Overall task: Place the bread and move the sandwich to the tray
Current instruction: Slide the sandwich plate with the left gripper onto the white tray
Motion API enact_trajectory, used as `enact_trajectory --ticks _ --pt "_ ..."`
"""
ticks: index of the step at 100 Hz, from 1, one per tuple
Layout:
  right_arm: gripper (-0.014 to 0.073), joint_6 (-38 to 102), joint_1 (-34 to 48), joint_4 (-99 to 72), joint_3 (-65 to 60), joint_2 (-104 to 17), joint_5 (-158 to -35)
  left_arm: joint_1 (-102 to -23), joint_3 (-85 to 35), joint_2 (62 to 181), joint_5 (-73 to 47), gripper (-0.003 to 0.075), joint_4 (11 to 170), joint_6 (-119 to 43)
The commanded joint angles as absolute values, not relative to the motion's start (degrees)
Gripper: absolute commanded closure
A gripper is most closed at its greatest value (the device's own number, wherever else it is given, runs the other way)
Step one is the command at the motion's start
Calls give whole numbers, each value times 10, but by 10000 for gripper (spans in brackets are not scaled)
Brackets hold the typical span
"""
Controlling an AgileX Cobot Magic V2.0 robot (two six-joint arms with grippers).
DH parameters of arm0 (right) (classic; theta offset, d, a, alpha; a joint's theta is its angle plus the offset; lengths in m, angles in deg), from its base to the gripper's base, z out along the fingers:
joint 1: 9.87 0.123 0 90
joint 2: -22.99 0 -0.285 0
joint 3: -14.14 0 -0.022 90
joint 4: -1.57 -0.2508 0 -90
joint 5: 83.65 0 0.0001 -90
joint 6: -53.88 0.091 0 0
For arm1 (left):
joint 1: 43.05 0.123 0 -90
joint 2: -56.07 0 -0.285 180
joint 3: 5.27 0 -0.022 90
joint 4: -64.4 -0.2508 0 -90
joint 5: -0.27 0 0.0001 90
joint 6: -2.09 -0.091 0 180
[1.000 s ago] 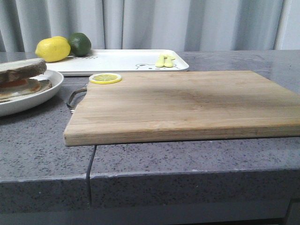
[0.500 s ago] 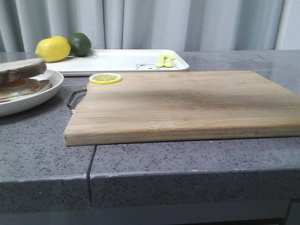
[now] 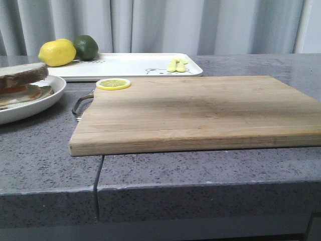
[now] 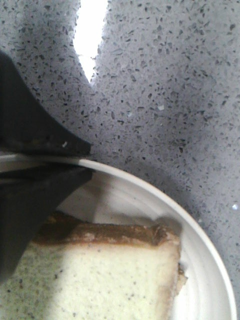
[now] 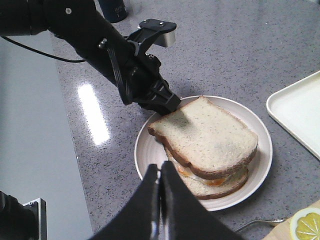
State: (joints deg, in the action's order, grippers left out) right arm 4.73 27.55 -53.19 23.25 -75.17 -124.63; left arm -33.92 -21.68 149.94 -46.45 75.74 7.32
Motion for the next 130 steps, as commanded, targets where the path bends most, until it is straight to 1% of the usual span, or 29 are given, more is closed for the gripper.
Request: enact_trajectory --ticks 1,18,34,52,74,86,107,121,130 --pt "655 41 275 -559 249 -715 -1229 -333 -184 1485 -476 739 789 72" --pt "655 41 275 -554 249 -691 -1228 -318 -124 1481 -513 740 844 64" --pt "655 41 275 -543 249 -658 -1218 -317 -74 1482 -515 740 949 14" --pt "655 41 275 -524 248 -606 -1206 -355 -32 1502 -485 740 982 6" --pt "655 41 275 -488 248 -543 -1232 -428 60 1598 -426 740 1027 6" --pt "655 41 275 -483 248 -514 -1252 -454 142 1664 -414 740 1031 6" --pt "655 41 275 -480 248 -480 -1287 -459 272 1774 -447 740 1045 15" --pt "655 41 275 -480 248 -475 -1313 -459 323 1825 -457 740 1045 15" --pt "655 41 275 -480 248 -474 -1317 -459 333 1844 -449 740 1045 15"
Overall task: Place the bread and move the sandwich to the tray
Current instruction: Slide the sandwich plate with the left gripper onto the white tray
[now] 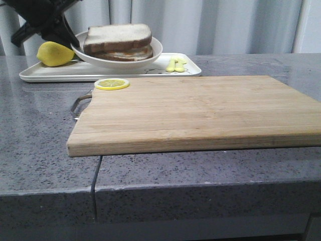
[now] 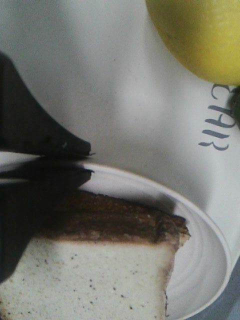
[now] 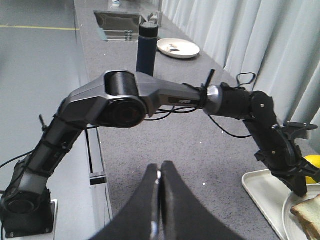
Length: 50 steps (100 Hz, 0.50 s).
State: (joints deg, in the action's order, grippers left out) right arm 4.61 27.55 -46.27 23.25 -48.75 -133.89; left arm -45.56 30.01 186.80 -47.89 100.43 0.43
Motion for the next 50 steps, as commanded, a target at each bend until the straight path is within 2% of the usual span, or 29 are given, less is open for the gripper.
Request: enact_trajectory --ticks 1,37,42,50 --pt "655 41 275 -480 248 -474 -1318 -459 333 1845 -446 740 1045 15" --pt "655 41 275 -480 248 -474 -1335 -449 333 1869 -427 736 1027 15" --pt "655 41 275 -480 248 -474 -1336 -447 333 1869 -427 718 1028 15" --pt "655 41 275 -480 248 -474 -1339 -442 333 1869 -430 639 1029 15"
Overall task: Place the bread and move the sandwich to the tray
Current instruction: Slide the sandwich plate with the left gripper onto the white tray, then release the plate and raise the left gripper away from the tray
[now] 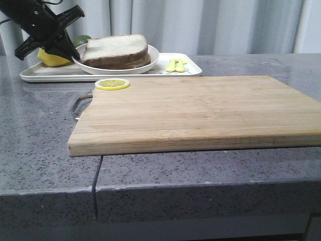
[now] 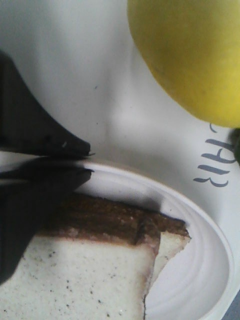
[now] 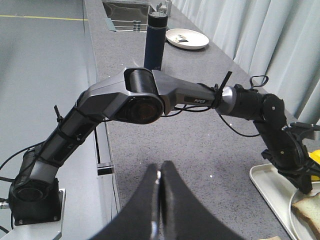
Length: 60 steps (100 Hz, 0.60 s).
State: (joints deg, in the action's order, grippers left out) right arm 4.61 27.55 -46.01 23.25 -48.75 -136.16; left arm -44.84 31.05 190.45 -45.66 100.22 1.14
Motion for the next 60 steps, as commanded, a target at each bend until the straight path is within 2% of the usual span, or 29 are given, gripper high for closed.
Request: enact_trajectory --ticks 1,9,14,31,41,56,60 --pt "655 41 275 -480 248 -474 -1339 -442 333 1869 -432 631 1029 15" --pt "655 41 275 -479 248 -474 -1342 -437 333 1869 -441 542 1029 14" --pt "655 41 275 -476 248 -473 -1342 -436 333 1868 -449 515 1029 12" --pt "655 41 275 -438 244 -465 -1341 -431 333 1845 -474 516 1028 -15" --pt "655 41 275 -407 211 -441 -1309 -430 333 1820 -487 574 1028 -34" --pt "655 41 275 -372 103 -382 -1213 -431 332 1776 -499 741 1026 -35" --pt "655 41 275 -368 73 -360 -1181 -434 330 1763 -499 740 1023 -37"
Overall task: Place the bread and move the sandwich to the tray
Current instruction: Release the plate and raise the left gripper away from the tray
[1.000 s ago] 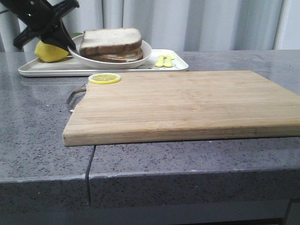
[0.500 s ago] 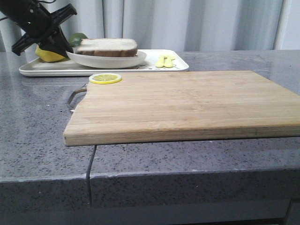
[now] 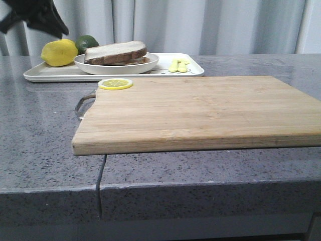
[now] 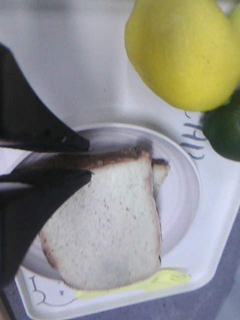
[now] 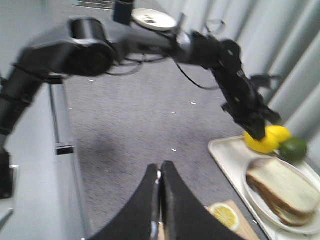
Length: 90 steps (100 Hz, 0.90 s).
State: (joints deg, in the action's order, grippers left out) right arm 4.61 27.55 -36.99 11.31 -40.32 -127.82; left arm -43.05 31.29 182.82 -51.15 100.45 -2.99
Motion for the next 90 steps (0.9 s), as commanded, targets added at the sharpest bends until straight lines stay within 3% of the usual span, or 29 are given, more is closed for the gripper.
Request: enact_trajectory --ticks 1,44,90 --pt "655 41 275 -368 60 -356 -1176 -435 330 1761 -499 740 1023 -38" --pt "655 45 274 -372 -284 -94 -979 -507 219 1593 -467 740 962 -80" --pt "655 46 274 -373 -459 145 -977 -578 -85 1371 -330 740 954 -94"
